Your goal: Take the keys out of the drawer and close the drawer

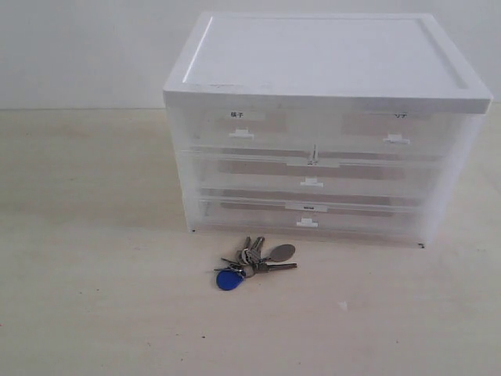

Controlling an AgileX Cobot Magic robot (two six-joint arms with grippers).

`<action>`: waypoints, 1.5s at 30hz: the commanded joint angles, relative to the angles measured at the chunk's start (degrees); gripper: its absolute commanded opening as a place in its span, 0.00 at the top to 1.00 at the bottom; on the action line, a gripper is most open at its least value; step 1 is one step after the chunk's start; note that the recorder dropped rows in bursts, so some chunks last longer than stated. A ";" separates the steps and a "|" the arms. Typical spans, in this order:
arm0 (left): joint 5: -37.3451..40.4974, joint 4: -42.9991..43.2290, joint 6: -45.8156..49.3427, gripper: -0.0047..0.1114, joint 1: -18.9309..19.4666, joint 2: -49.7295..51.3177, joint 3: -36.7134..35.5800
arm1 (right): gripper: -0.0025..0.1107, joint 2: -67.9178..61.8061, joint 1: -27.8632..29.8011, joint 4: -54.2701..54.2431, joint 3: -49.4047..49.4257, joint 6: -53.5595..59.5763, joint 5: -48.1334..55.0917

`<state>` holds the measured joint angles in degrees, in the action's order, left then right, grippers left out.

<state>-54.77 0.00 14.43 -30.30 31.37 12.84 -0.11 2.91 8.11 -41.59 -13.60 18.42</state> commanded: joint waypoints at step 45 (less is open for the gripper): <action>27.91 0.00 -5.63 0.92 -0.24 -0.21 -0.28 | 0.98 0.11 0.48 -16.40 41.59 4.08 -20.18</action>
<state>-26.97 0.00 9.28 -30.30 31.37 12.84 -0.34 3.04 -8.49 -0.02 -10.52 -2.02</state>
